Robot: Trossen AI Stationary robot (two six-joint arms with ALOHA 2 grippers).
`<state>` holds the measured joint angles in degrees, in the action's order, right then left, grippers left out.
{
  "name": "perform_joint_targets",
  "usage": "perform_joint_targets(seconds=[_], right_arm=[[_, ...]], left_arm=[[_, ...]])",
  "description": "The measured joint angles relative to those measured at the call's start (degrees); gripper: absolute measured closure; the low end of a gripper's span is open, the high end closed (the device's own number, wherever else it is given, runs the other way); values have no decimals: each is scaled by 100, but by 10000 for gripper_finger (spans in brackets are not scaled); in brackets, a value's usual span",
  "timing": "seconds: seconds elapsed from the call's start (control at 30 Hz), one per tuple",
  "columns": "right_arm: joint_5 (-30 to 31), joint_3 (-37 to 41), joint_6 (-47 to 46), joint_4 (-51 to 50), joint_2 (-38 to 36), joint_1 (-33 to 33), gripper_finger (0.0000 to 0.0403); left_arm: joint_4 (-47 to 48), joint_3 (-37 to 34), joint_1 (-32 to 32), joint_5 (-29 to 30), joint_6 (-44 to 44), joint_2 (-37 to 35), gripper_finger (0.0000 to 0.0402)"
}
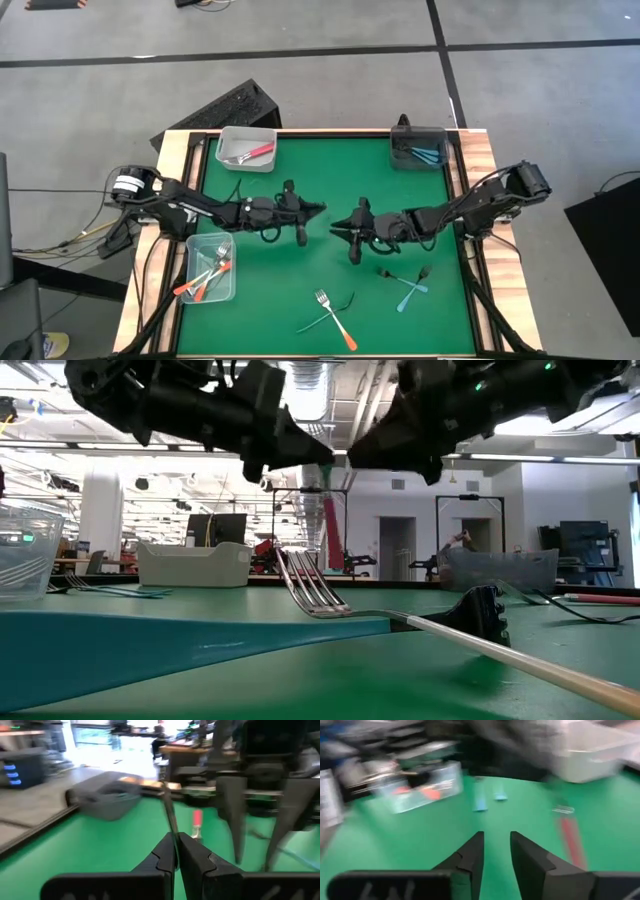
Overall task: Sort silverware by color (type)
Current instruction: Put the pink fork into the white bin
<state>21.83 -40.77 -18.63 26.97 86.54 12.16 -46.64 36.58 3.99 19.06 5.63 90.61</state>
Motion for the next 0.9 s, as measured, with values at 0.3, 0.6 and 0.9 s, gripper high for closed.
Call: perform_joint_targets(seconds=[0.3,0.6,0.9], right_arm=[[1688,1,-828,-975,-2,32,239],[1737,2,-837,-1053,-2,146,225],[1731,2,-851,-1199,-2,140,225]], left_arm=[[2134,1,-438,956,432,-1131,401],[3208,-316,-679,2283,460,-2694,401],[3395,-902,-1181,2771,483,-4244,401]])
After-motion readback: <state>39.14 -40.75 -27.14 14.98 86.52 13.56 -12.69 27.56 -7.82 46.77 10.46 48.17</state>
